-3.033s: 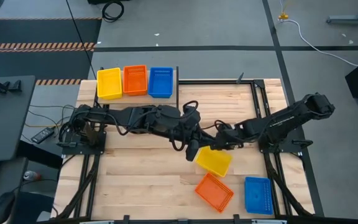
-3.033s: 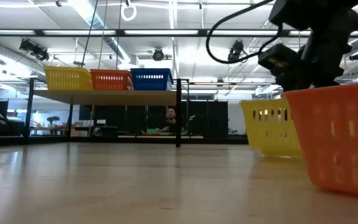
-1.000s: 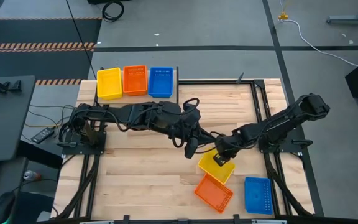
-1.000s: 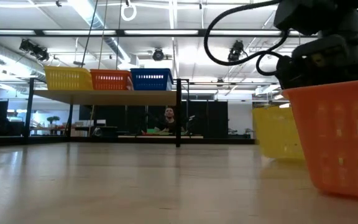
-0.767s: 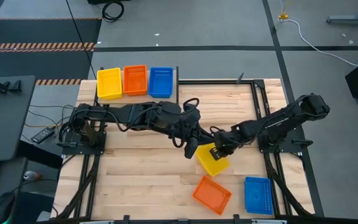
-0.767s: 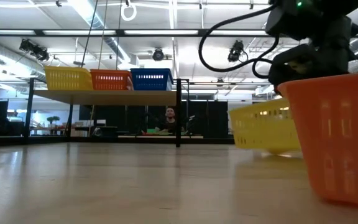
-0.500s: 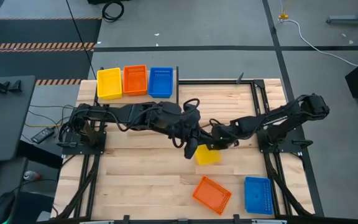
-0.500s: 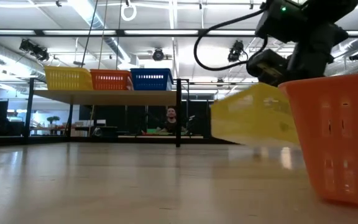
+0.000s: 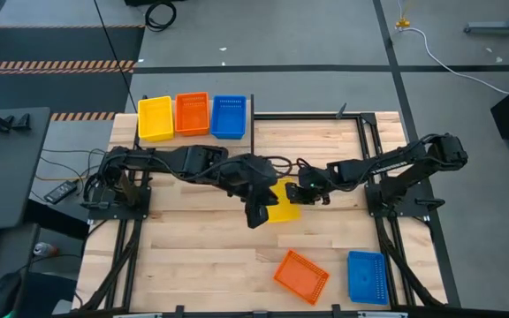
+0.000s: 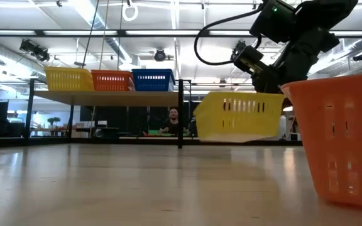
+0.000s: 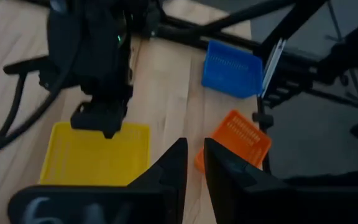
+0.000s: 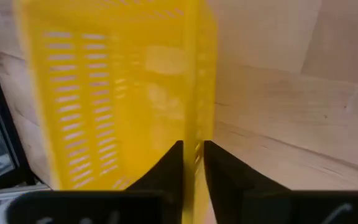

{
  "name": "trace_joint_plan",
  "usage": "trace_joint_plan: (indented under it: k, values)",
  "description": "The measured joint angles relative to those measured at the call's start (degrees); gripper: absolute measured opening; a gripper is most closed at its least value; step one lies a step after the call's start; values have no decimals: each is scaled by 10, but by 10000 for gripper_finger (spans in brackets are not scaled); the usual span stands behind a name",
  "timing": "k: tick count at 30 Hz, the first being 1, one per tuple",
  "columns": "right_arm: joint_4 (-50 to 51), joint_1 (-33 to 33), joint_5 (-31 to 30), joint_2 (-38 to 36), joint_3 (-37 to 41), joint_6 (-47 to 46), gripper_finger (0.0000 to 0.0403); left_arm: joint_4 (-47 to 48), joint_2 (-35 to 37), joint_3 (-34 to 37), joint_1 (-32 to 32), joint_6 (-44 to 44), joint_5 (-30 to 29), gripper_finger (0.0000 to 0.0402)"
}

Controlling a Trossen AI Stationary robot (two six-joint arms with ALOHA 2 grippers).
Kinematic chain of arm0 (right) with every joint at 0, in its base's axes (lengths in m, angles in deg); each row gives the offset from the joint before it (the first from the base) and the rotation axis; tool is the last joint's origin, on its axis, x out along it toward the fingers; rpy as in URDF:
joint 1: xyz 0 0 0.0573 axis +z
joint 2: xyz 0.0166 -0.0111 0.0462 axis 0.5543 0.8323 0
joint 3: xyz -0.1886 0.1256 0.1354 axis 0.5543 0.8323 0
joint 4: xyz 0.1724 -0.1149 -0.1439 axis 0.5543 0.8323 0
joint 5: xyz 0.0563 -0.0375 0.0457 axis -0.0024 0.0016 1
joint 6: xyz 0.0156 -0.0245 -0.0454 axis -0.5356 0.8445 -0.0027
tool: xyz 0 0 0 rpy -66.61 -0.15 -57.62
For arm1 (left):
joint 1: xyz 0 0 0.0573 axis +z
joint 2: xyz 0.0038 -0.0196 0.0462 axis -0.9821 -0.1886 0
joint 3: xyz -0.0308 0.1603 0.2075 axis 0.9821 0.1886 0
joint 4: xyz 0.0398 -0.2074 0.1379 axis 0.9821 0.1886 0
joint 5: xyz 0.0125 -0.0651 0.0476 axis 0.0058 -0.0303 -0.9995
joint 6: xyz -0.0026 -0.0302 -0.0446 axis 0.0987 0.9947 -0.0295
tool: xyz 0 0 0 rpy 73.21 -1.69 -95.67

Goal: Stack baskets on shelf by color
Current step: Stack the yellow bin on top of the yellow bin on the shelf

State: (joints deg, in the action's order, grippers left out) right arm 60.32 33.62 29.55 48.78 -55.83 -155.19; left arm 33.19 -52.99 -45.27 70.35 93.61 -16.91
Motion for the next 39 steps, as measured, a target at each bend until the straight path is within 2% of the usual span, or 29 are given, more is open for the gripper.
trace_joint_plan:
  k: [8, 14, 17, 21, 27, 31, 39]
  values:
    - [-2, -5, -12, -2, 0, -3, 181, 11, 0, 0, 0, -2, 0, 69]
    - [-1, -18, 43, -48, 0, 86, 240, 22, -4, 0, 0, 10, -6, 75]
    - [30, -30, 64, -97, 0, 121, 248, 36, -12, 1, 0, 15, -14, 85]
    - [104, -36, 62, -182, 0, 116, 246, 50, -25, 1, 0, 55, -15, 109]
    - [189, -52, -20, -291, 0, 132, 243, 36, -47, 0, 0, 65, -30, 150]
    - [222, -62, -36, -330, 0, 154, 243, 36, -77, 1, 3, 69, -39, 178]
    - [215, -72, -9, -383, 0, 231, 242, 43, -139, 1, 5, 49, -31, 219]
